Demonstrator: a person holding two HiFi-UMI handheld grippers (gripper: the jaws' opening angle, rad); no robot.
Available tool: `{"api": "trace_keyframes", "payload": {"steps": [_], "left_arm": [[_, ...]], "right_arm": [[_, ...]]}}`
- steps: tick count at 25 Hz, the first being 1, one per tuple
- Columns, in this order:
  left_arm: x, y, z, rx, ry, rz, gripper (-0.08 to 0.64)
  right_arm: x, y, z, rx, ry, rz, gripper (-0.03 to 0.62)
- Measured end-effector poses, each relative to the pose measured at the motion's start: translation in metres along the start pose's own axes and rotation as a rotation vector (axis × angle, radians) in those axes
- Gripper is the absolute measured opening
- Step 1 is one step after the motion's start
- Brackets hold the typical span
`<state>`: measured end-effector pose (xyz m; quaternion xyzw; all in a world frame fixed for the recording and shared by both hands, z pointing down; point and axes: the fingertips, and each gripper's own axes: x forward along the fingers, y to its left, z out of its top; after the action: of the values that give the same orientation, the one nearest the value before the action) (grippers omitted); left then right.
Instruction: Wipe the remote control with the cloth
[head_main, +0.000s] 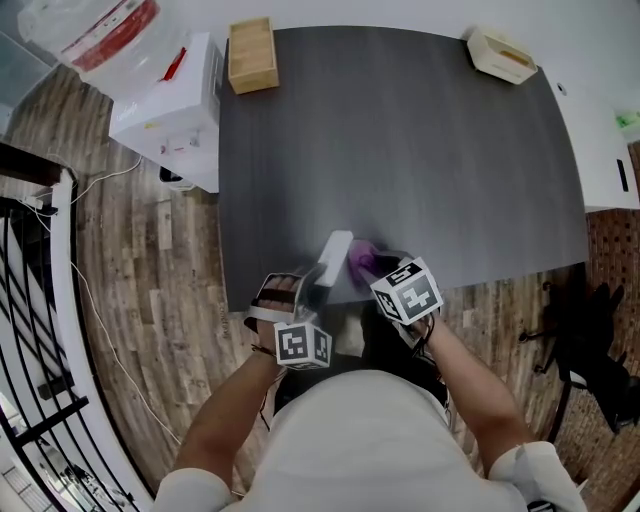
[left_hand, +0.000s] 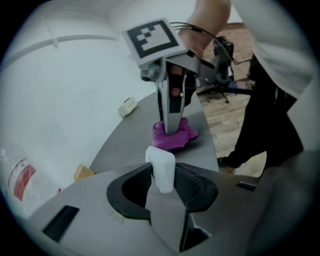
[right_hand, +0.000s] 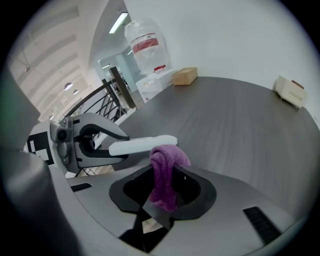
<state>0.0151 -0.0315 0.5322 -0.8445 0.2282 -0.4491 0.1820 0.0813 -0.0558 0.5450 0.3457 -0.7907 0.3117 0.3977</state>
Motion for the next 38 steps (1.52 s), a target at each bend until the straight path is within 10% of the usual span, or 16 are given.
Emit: {"api": "trace_keyframes", "payload": {"steps": [11,16,20,27,38], "left_arm": [[0.009,-0.056,-0.013,0.220,0.058,-0.308,0.206],[0.007,-0.047,-0.018,-0.084,0.052,-0.305,0.204],[0.012,-0.038,-0.022,-0.304,0.059,-0.272,0.204],[0.015,-0.048,-0.026,-0.379,0.089,-0.277,0.195],[0.017,-0.045,-0.028,-0.443,0.113,-0.262,0.192]], "right_arm": [[-0.001,-0.009,-0.012,0.069,0.028,-0.035,0.109],[-0.003,-0.013,-0.011,0.019,0.033,-0.048,0.109],[-0.017,-0.025,0.025,-0.263,0.038,-0.162,0.109],[0.019,0.004,0.061,-0.735,0.137,-0.152,0.109],[0.029,0.046,0.021,-0.705,0.162,-0.056,0.107]]}}
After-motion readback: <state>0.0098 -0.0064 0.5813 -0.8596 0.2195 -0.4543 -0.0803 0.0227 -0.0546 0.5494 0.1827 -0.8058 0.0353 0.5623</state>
